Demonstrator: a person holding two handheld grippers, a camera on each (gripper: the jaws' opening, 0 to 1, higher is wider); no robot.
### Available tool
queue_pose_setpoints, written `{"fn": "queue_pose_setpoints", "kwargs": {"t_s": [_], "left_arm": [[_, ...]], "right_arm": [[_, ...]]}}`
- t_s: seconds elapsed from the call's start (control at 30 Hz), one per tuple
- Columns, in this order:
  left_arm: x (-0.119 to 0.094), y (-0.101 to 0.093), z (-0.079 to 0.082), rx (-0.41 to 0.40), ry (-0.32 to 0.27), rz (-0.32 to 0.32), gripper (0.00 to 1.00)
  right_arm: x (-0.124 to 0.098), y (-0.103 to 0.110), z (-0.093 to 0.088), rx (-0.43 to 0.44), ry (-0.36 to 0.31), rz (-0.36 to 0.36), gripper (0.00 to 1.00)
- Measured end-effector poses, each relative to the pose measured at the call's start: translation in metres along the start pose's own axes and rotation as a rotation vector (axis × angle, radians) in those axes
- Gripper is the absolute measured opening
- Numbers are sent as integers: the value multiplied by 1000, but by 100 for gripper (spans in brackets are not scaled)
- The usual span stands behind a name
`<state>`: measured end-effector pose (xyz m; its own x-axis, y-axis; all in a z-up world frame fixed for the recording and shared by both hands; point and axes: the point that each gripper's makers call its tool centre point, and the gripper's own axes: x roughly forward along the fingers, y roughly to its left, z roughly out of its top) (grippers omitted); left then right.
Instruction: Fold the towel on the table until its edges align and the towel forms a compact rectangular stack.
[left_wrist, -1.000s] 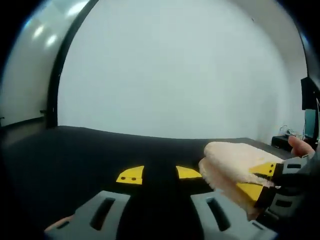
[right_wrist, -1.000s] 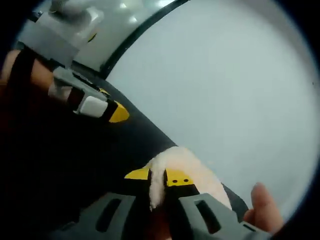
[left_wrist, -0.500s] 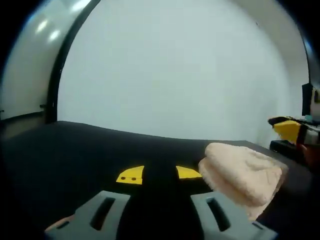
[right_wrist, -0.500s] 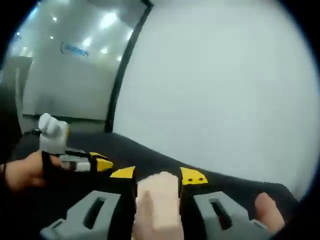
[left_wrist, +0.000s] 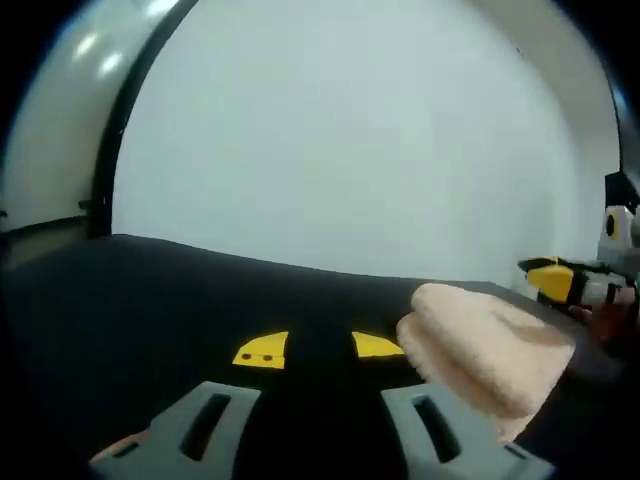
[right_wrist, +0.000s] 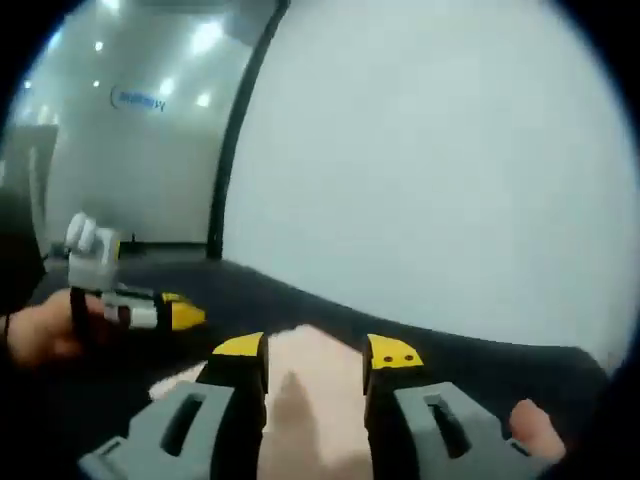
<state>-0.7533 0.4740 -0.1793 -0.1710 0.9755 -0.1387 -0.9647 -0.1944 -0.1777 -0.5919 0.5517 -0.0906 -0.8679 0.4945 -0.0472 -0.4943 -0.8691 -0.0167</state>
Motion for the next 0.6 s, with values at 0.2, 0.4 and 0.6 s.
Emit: {"fn": "queue_pose_setpoints", "kwargs": {"t_s": [0.2,0.4,0.6], "left_arm": [[5,1,9,9,-31,-2,25],[4,-20,6,54,-20,-58,25],[6,-33,-3,121,23,-86,25]], "right_arm": [[47,28,-87,54,221,198,30],[46,35,-104,73,195,215,27],[12,-25,-14,383,-53,236,27]]}}
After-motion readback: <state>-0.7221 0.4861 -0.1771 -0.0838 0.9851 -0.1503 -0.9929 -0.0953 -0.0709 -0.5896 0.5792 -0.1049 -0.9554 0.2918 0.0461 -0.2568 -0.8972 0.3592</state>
